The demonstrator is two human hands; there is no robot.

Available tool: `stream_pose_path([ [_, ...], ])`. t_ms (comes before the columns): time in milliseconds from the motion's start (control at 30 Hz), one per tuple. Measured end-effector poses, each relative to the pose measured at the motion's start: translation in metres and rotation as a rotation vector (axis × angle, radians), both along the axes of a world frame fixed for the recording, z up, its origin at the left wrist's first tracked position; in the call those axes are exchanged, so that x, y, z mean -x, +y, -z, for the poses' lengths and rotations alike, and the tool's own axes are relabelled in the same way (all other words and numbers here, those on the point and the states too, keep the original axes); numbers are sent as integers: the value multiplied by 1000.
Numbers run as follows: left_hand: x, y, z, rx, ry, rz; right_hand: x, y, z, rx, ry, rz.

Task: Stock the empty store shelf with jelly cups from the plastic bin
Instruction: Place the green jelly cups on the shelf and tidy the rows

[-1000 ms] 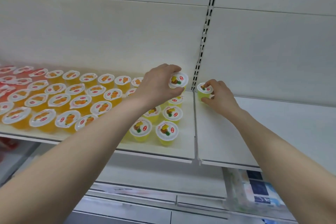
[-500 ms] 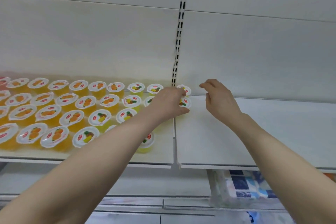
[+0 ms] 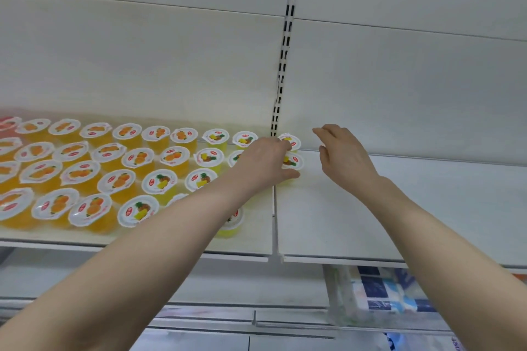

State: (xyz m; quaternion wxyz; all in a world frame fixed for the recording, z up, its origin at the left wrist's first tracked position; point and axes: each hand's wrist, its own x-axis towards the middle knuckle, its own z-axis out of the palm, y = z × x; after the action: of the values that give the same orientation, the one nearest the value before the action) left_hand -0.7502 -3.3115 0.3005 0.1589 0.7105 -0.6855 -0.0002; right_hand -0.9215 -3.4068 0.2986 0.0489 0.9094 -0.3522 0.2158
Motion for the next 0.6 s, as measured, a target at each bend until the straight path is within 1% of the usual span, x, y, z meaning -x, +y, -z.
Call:
stream_pose_path([
  [133,-13,16,-13,78,-45,-23,-2,11,-12,38,43,-7],
  [300,-44,55,-33,179,-156,-41,-16,39,-32,100,77,-30],
  [433,-72,101,-45,221,-228,-71,-43,74,-46,129,74,-78],
  [600,-115,181,-53,267,-322,-108,-91,135,-58,169,80,-177],
])
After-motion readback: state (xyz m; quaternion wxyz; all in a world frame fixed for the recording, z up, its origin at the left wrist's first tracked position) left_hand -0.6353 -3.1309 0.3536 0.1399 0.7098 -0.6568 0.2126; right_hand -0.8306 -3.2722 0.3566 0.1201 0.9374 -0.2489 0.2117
